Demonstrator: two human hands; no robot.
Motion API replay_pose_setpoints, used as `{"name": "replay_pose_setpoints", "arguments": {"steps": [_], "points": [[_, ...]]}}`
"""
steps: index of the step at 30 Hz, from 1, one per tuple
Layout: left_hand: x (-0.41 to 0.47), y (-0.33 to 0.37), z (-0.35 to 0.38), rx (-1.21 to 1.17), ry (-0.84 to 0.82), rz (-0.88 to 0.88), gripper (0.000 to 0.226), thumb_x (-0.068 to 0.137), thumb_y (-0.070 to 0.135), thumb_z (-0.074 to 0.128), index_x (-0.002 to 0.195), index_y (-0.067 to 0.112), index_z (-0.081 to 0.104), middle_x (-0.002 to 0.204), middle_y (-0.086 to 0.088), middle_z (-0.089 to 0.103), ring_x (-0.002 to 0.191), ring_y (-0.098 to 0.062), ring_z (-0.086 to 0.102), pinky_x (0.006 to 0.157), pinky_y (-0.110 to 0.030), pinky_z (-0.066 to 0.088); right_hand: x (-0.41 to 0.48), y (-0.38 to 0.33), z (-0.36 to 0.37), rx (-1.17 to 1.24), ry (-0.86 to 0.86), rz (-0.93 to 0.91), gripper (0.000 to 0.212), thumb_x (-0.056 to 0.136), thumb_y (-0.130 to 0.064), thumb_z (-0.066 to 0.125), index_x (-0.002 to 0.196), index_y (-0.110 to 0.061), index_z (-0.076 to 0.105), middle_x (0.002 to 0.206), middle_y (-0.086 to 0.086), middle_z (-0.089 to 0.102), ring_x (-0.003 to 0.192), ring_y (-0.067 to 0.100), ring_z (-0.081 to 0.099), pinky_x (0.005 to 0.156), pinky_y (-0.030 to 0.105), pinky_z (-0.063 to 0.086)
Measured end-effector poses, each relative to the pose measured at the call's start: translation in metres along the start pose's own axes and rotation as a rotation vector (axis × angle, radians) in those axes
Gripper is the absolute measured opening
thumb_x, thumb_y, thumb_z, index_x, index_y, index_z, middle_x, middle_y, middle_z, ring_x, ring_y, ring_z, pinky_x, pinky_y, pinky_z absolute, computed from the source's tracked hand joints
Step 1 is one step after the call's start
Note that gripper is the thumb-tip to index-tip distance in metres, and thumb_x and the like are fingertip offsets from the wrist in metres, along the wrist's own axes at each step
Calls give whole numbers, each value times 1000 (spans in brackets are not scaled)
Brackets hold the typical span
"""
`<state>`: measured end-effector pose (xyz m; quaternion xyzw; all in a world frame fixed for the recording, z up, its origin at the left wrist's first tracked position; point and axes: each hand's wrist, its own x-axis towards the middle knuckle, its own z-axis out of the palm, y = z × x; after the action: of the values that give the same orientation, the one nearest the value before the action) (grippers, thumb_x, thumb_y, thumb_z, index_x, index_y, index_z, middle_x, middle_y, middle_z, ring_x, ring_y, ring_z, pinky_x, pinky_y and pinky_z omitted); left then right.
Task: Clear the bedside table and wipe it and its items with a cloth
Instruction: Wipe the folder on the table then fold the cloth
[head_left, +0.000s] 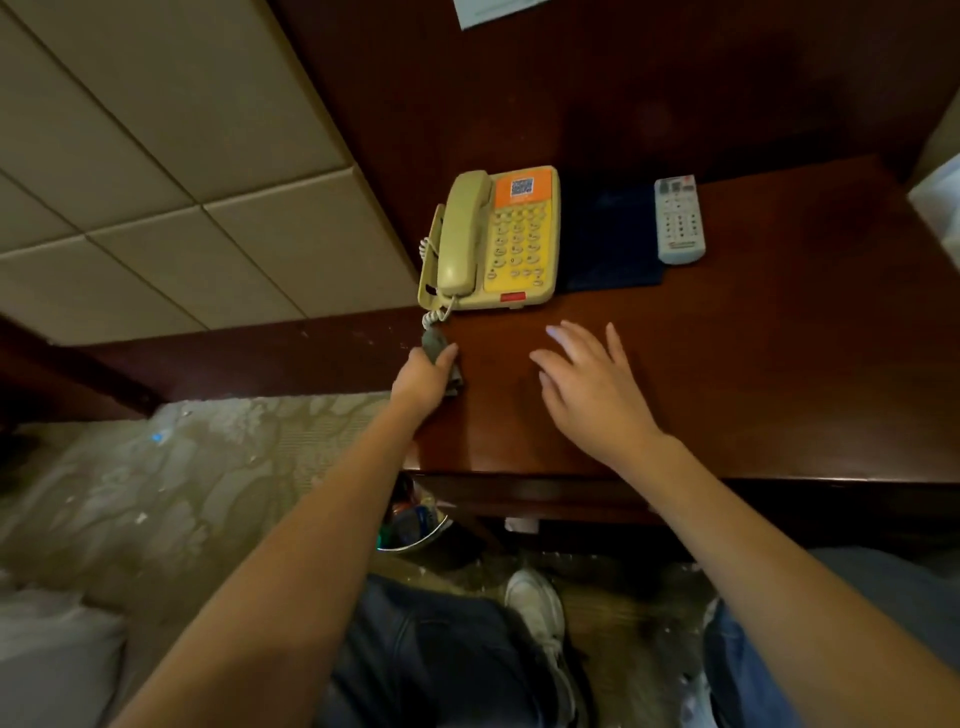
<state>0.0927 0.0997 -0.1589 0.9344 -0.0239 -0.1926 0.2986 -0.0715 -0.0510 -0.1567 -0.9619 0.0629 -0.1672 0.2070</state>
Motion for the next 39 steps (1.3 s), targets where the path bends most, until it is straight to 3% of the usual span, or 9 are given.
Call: {"name": "replay_pose_setpoints", "arguments": {"steps": [5, 10, 15, 21, 27, 32, 34, 36, 39], "points": [[-68, -31, 11, 164, 130, 62, 50, 99, 46, 31, 123, 2, 42, 117, -17, 55, 102, -34, 57, 84, -44, 48, -6, 5, -11, 28, 34, 44, 32, 97, -17, 45, 127, -13, 58, 144, 10, 43, 141, 24, 28, 116, 51, 11], [-109, -37, 40, 565, 250, 143, 66, 100, 46, 25, 149, 3, 15, 153, -21, 20, 140, -35, 24, 112, -47, 24, -12, 2, -11, 36, 103, 31, 28, 94, -14, 51, 118, -11, 64, 134, 11, 52, 133, 26, 41, 113, 52, 22], [-80, -17, 42, 634, 213, 209, 68, 100, 48, 24, 149, 2, 15, 156, -21, 13, 144, -35, 14, 116, -46, 14, -17, -3, -8, 50, 165, -27, 25, 91, -11, 54, 113, -11, 66, 128, 10, 57, 126, 26, 48, 109, 50, 29], [-15, 20, 11, 196, 81, 13, 61, 101, 46, 25, 139, -1, 31, 140, -22, 41, 124, -37, 44, 100, -42, 35, -23, 8, -7, 45, 240, -65, 34, 92, -18, 39, 109, -9, 68, 119, 9, 63, 117, 24, 55, 105, 45, 37], [-25, -16, -10, -299, -122, -86, 48, 96, 49, 41, 111, 6, 59, 109, -13, 64, 94, -26, 63, 96, -41, 47, -26, 22, -8, -7, 220, -63, 23, 85, -4, 61, 107, -6, 68, 114, 12, 64, 110, 29, 59, 101, 49, 39], [-80, -43, 17, -255, 213, -88, 33, 100, 41, 36, 103, 10, 46, 93, -7, 59, 75, -14, 55, 69, -29, 49, -31, 22, -14, 14, 236, -82, 24, 86, -4, 60, 109, -5, 67, 118, 13, 63, 113, 29, 58, 102, 48, 40], [-103, -41, 39, -321, 407, -113, 34, 101, 34, 36, 114, 4, 45, 120, -17, 54, 99, -26, 56, 86, -38, 46, -37, 16, -20, 40, 278, -108, 25, 89, -5, 55, 110, -5, 66, 123, 15, 60, 115, 30, 57, 101, 46, 40], [-119, -26, 58, -509, 510, -199, 55, 102, 31, 35, 145, 0, 23, 150, -22, 25, 135, -34, 33, 108, -39, 31, -43, 11, -26, 57, 319, -123, 29, 90, -10, 47, 111, -5, 66, 125, 16, 59, 116, 30, 56, 99, 45, 42], [-140, 6, 91, -698, 534, -301, 71, 101, 33, 35, 150, 3, -8, 157, -21, -2, 145, -33, 9, 114, -36, 17, -58, 7, -35, 80, 358, -118, 28, 88, -8, 50, 111, -4, 66, 126, 17, 58, 115, 31, 56, 97, 45, 43]]}}
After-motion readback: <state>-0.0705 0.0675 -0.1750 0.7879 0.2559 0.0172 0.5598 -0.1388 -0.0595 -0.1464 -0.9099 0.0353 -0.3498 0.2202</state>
